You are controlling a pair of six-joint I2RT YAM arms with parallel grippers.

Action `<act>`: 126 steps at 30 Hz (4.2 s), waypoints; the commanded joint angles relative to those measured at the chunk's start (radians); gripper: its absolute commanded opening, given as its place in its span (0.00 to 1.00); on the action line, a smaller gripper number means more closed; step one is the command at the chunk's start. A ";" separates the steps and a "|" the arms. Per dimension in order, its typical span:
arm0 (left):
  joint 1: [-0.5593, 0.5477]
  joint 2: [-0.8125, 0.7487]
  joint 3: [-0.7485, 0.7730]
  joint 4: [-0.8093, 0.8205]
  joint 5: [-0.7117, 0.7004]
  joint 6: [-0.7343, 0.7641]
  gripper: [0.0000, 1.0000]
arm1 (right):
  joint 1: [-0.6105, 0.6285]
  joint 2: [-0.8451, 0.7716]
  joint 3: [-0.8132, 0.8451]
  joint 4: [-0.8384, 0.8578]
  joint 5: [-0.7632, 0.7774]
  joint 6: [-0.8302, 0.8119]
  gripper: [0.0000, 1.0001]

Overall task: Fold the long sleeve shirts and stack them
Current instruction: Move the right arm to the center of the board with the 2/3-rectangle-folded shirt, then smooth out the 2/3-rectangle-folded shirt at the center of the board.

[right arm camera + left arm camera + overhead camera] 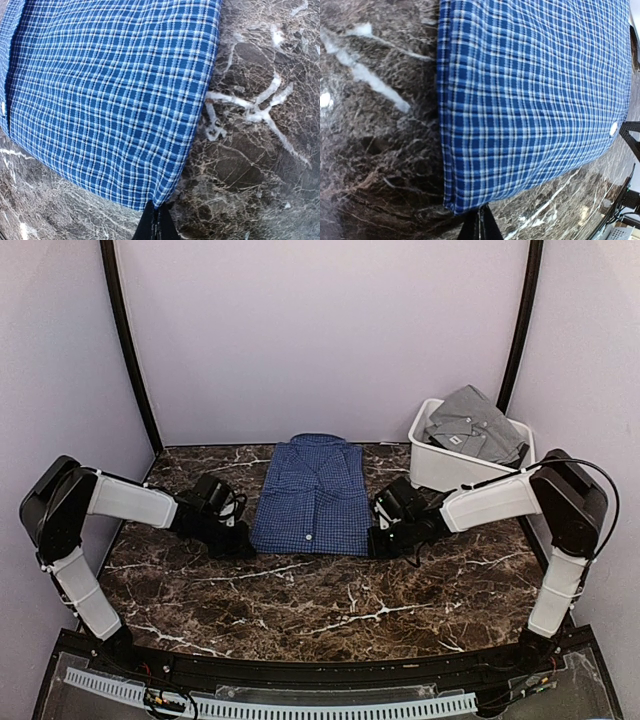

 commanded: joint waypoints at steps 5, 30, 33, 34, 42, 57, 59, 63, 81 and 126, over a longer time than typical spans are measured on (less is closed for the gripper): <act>-0.026 -0.102 -0.068 -0.117 0.017 -0.003 0.00 | 0.021 -0.101 -0.048 -0.086 -0.030 -0.023 0.00; -0.155 -0.308 -0.115 -0.110 -0.014 -0.034 0.48 | 0.132 -0.370 -0.087 -0.163 -0.052 0.091 0.26; -0.155 -0.227 -0.087 -0.083 -0.002 -0.004 0.49 | 0.106 -0.307 -0.053 -0.075 -0.096 0.095 0.21; -0.155 -0.214 -0.080 -0.077 0.000 -0.001 0.48 | 0.093 -0.287 -0.045 -0.043 -0.116 0.099 0.18; -0.156 -0.114 -0.081 -0.020 0.027 0.008 0.31 | 0.030 -0.102 0.030 0.147 -0.217 0.129 0.07; -0.157 -0.158 -0.148 -0.019 0.073 -0.031 0.02 | -0.026 0.165 0.174 0.272 -0.303 0.165 0.01; -0.157 -0.163 -0.155 -0.013 0.077 -0.037 0.01 | -0.028 0.193 0.199 0.270 -0.301 0.168 0.01; -0.157 -0.171 -0.164 -0.009 0.088 -0.045 0.00 | -0.030 0.235 0.246 0.268 -0.294 0.168 0.02; -0.159 -0.225 -0.211 -0.011 0.106 -0.075 0.00 | -0.059 0.191 0.163 0.504 -0.477 0.265 0.41; -0.160 -0.213 -0.212 -0.014 0.108 -0.079 0.00 | -0.023 0.262 0.268 0.445 -0.466 0.253 0.22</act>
